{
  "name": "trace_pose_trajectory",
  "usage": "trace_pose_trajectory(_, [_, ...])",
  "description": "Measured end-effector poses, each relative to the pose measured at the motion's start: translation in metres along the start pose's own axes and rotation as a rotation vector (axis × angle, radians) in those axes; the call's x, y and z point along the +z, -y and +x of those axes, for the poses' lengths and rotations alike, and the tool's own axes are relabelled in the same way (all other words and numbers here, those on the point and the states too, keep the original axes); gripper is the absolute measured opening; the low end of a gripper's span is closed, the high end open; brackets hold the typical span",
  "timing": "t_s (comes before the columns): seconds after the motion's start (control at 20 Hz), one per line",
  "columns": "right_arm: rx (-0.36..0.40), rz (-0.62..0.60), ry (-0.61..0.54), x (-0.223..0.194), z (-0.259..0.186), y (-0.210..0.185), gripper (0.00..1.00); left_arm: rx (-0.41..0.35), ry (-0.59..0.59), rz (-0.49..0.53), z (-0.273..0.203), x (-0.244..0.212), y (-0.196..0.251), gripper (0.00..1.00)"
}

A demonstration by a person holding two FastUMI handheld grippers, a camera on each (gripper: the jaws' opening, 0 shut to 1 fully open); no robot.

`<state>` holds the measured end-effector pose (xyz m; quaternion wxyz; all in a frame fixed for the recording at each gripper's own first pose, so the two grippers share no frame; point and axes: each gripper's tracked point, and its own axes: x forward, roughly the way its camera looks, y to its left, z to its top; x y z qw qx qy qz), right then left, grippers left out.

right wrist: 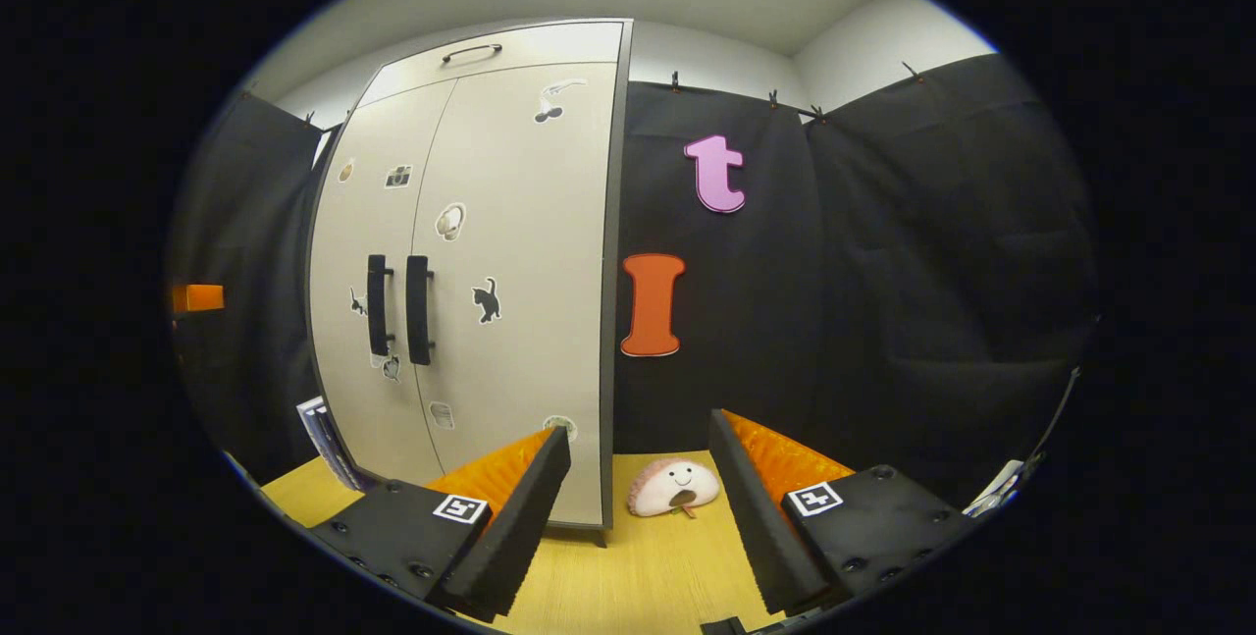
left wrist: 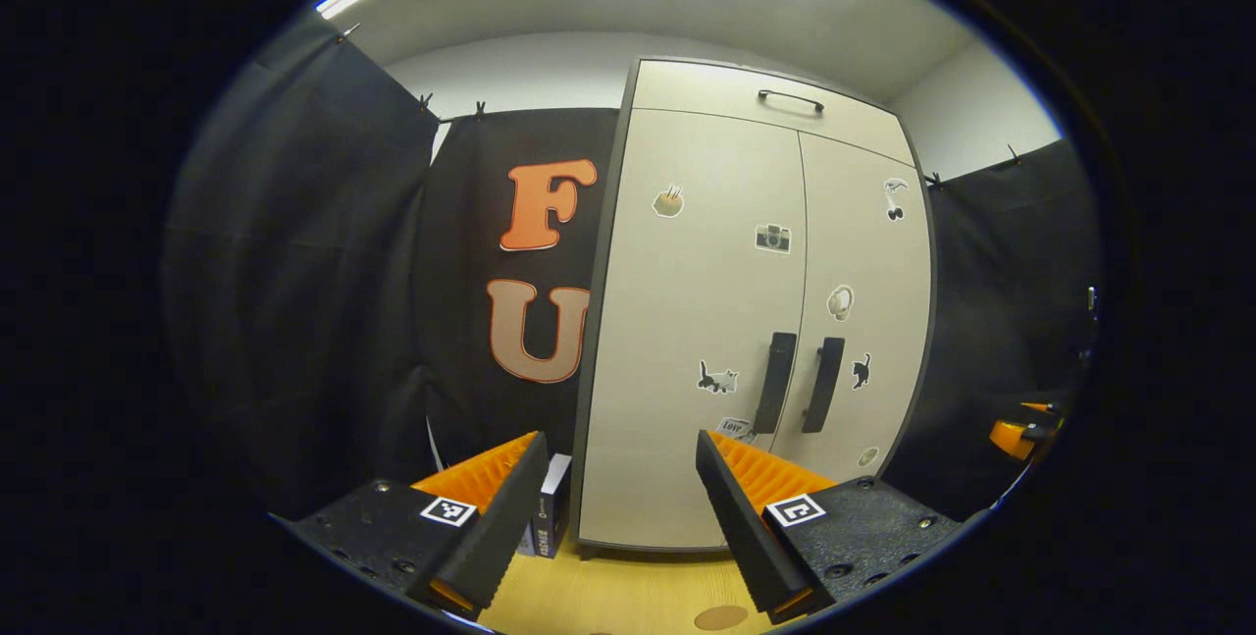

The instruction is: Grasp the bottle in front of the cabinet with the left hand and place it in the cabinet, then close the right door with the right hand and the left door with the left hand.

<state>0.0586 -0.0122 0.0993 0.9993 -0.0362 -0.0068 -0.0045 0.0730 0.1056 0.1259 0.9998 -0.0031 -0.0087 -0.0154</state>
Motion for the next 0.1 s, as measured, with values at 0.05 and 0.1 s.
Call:
trace_pose_trajectory(0.05, [-0.006,-0.003,0.002,0.0005,-0.0029,-0.0024,0.95,-0.006,0.002,0.008,-0.0020,0.0017,-0.0027,0.93])
trace_pose_trajectory(0.1, [-0.012,-0.003,0.005,0.0017,-0.0044,-0.0053,0.95,-0.013,0.004,0.015,-0.0037,0.0026,-0.0050,0.93])
